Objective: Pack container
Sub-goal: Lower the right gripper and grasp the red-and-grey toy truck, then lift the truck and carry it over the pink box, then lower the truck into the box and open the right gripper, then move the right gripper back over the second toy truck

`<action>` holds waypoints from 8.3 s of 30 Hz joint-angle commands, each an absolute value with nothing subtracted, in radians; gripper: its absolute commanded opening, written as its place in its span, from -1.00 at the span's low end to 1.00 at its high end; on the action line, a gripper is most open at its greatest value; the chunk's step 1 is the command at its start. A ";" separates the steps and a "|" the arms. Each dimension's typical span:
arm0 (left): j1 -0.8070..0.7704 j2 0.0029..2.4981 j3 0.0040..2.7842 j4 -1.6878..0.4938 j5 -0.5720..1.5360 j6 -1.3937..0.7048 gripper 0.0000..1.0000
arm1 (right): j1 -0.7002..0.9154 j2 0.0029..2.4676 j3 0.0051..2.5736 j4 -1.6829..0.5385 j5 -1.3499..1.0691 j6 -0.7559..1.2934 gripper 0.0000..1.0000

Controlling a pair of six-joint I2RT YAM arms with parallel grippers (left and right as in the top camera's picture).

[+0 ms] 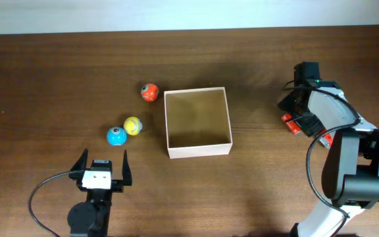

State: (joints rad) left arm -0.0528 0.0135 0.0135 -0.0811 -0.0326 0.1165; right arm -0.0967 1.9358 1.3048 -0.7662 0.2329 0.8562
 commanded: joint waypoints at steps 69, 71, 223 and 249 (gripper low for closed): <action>-0.047 0.006 0.009 -0.083 -0.021 0.133 0.99 | -0.099 2.080 1.364 -0.743 0.037 0.213 0.11; -0.047 0.006 0.009 -0.083 -0.021 0.133 0.99 | -0.099 2.080 1.407 -0.783 0.035 0.186 0.11; -0.047 0.006 0.009 -0.083 -0.021 0.133 0.98 | 0.659 2.083 1.922 -1.000 0.221 0.502 0.34; -0.047 0.006 0.009 -0.083 -0.021 0.133 0.99 | -0.003 1.826 1.980 -1.462 0.255 0.709 0.57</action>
State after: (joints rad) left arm -0.0528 0.0135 0.0135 -0.0811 -0.0326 0.1165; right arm 0.0559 1.8374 1.9709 -1.4483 0.2398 0.6559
